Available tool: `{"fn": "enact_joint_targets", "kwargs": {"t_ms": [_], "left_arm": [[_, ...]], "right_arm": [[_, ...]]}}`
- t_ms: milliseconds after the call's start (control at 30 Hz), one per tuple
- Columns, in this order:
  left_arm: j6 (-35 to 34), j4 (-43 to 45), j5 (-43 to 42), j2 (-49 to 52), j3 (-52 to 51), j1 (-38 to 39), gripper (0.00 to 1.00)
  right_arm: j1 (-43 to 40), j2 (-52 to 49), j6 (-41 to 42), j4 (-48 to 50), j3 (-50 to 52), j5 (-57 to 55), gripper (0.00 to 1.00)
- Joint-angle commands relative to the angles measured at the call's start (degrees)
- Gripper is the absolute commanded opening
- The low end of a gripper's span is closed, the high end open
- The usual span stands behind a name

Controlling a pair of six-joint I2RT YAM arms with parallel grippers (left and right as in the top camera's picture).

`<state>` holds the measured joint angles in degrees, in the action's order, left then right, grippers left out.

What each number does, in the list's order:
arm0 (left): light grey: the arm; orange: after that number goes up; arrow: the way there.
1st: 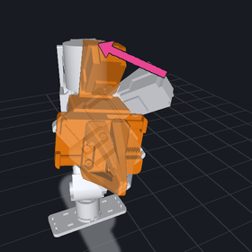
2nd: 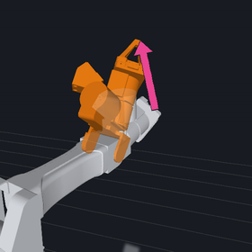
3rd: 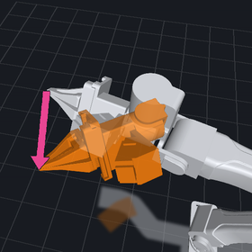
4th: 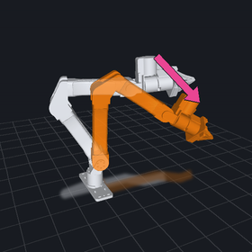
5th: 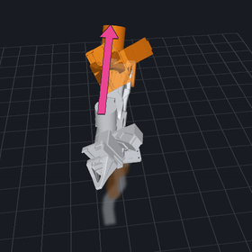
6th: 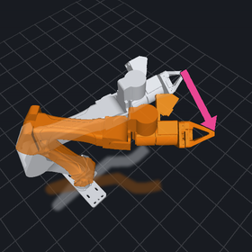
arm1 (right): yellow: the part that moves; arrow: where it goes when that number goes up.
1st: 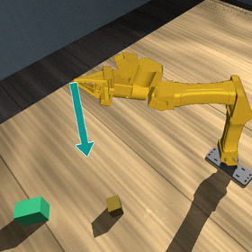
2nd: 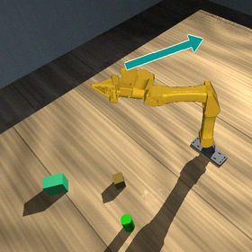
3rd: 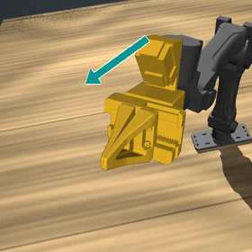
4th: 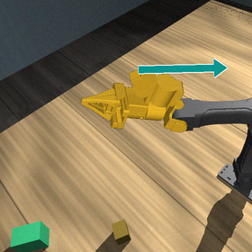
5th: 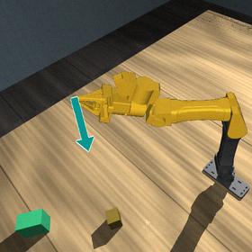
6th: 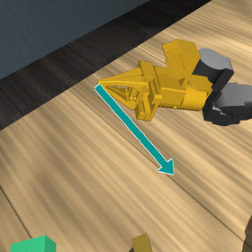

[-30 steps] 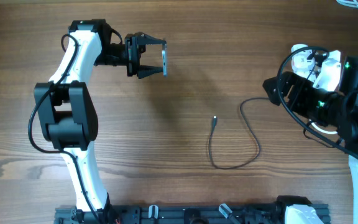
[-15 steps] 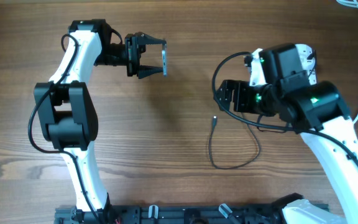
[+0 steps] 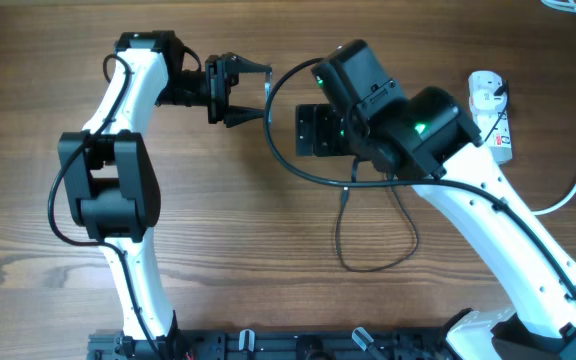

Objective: Plug charger to phone and switch on socket

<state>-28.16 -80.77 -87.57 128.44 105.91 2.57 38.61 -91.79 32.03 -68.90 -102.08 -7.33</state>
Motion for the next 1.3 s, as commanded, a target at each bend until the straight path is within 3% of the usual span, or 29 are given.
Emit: {"fn": "enact_joint_targets", "kwargs": {"t_ms": [0,733,867,1067,1167,1267], "left_arm": [[0.7,-0.1,-2.6,-2.5,0.0,1.6,0.69],[-1.1,3.0,1.7,-2.5,0.0,2.1,0.69],[-1.1,3.0,1.7,-2.5,0.0,2.1,0.69],[-1.0,3.0,1.7,-2.5,0.0,2.1,0.69],[-1.0,3.0,1.7,-2.5,0.0,2.1,0.69],[-1.0,3.0,1.7,-2.5,0.0,2.1,0.69]], "right_arm": [[1.9,-0.7,2.9,3.3,-1.4,-1.7,0.93],[5.4,-9.8,8.0,12.8,-2.0,-3.2,0.90],[5.4,-10.3,8.5,14.9,-1.9,-4.5,0.83],[5.4,-11.5,6.9,16.9,-1.9,-6.1,0.80],[5.4,-12.1,6.7,17.4,-1.9,-7.4,0.68],[5.4,-13.6,5.9,17.2,-1.9,-8.2,0.67]]}}
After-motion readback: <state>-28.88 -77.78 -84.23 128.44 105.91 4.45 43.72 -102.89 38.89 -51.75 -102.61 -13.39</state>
